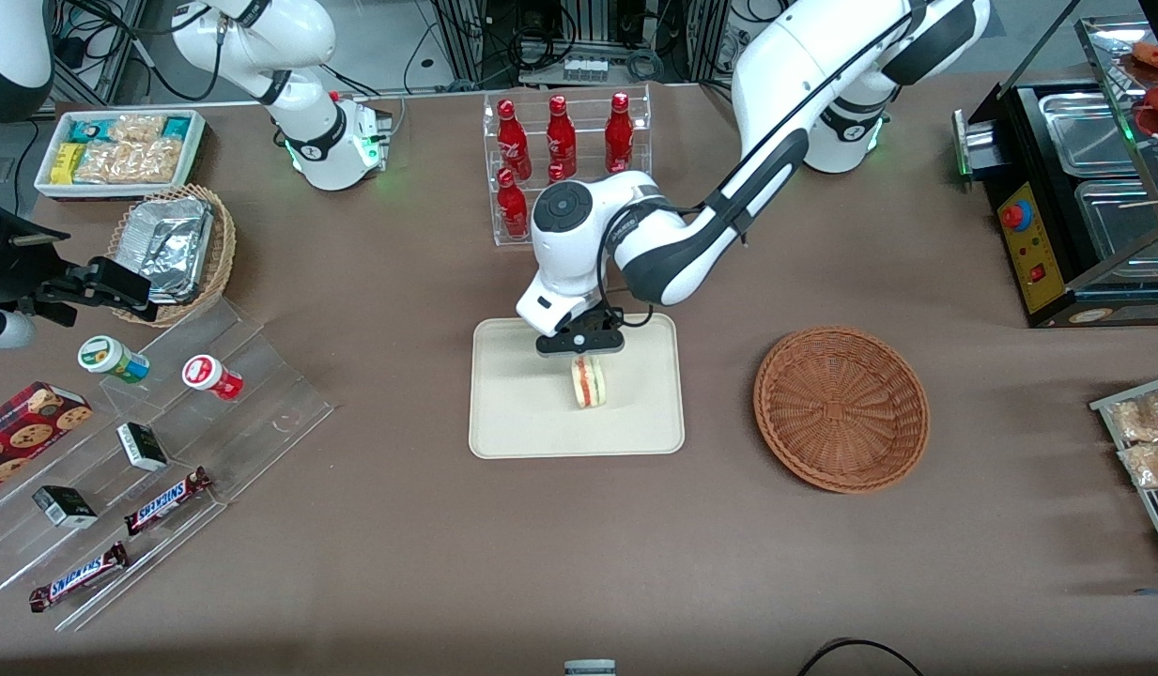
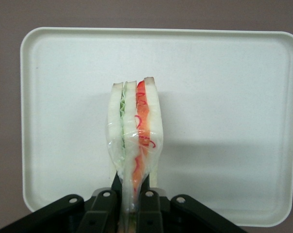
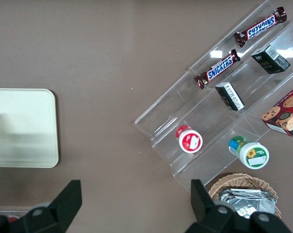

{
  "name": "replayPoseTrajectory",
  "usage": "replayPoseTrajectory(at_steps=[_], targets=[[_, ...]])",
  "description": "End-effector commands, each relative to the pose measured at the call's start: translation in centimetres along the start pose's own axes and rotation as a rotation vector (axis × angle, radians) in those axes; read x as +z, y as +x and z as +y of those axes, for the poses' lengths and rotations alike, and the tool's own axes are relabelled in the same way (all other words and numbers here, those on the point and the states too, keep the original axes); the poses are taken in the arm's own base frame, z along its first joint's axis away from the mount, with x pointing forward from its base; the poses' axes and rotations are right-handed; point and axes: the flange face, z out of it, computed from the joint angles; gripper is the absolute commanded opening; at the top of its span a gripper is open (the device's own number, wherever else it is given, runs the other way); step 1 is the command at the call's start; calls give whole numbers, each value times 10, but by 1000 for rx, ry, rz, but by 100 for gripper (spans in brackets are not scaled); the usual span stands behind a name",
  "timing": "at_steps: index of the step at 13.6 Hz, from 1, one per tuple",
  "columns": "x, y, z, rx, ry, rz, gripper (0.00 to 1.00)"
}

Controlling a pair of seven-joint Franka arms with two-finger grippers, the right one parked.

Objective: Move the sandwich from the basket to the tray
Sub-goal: 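Lower the sandwich onto the tray and open the left gripper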

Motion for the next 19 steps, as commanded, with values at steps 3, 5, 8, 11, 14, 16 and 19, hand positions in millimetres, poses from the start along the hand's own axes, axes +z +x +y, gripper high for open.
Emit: replayPoseTrajectory(at_steps=[3,5,8,11,14,16,19], targets=[[25,13,16,1,-63,27,0],[29,19,18,-7,-70,25,0],[32,18,17,1,-67,23,64],[27,21,13,1,-58,25,99],[-13,32,-3,-38,5,32,99],[-73,34,-14,-87,17,28,99],[-152,62,-81,-184,76,21,99]])
